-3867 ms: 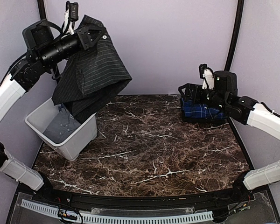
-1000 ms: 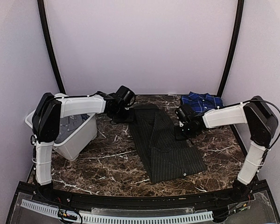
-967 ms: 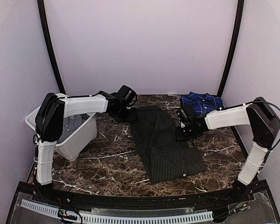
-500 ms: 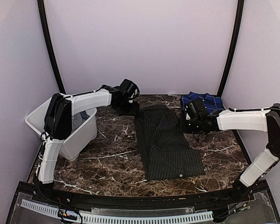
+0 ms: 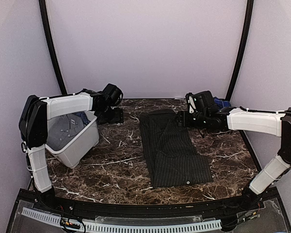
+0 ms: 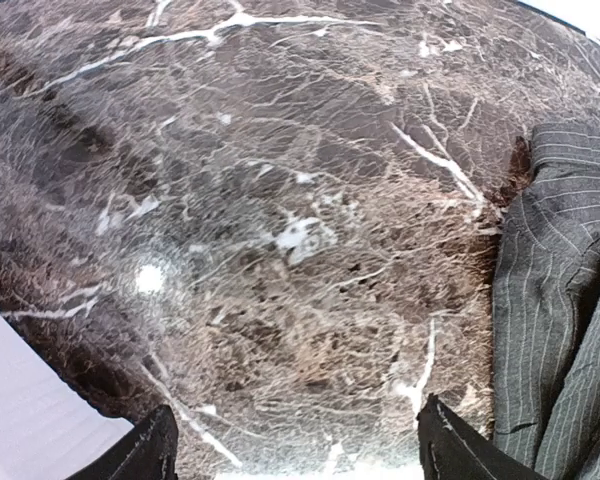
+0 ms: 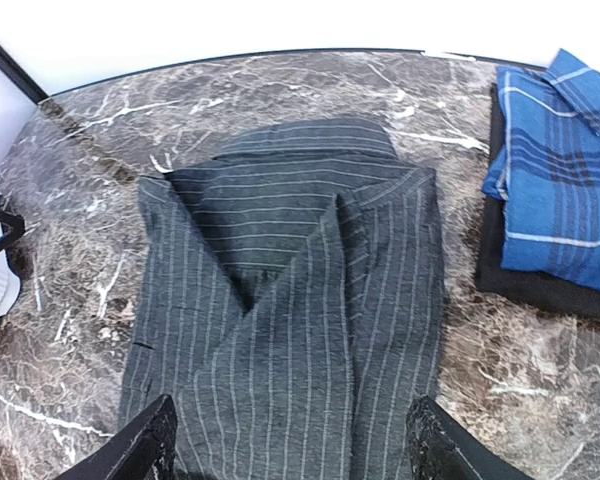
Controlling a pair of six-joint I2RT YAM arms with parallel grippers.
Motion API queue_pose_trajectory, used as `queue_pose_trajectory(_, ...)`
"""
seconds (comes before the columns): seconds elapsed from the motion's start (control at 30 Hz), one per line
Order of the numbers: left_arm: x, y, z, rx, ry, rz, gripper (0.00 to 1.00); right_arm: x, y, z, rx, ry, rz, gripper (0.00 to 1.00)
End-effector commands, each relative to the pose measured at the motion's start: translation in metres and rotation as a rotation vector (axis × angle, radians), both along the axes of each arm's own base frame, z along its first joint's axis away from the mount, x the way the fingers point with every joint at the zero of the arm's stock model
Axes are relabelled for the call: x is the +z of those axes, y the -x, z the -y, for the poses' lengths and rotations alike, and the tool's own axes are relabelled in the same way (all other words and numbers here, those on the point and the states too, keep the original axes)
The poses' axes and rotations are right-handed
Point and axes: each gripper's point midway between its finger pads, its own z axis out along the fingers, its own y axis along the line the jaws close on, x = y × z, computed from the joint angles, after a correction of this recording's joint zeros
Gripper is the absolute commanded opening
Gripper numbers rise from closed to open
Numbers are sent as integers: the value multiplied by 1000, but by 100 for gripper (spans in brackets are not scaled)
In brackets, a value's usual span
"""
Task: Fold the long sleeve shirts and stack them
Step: Move the bin to the corner of the board.
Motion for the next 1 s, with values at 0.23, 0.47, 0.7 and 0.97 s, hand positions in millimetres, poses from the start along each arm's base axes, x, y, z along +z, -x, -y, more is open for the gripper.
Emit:
queue_pose_trajectory(0.23,16,78,-72,168,-2,-1,81,17,-2,-25,98,-63,60,76)
queue_pose_trajectory(0.47,6,141,-118,280,-20,-51,81,11,-1,-34,135,-63,49,76)
queue_pose_trajectory(0.7,13,166,-81,97,134,-53,77,6,-4,-36,145,-42,43,77)
queue_pose_trajectory(0.97,60,168,-12,-86,219,-11,77,4,-6,-36,146,-26,38,78)
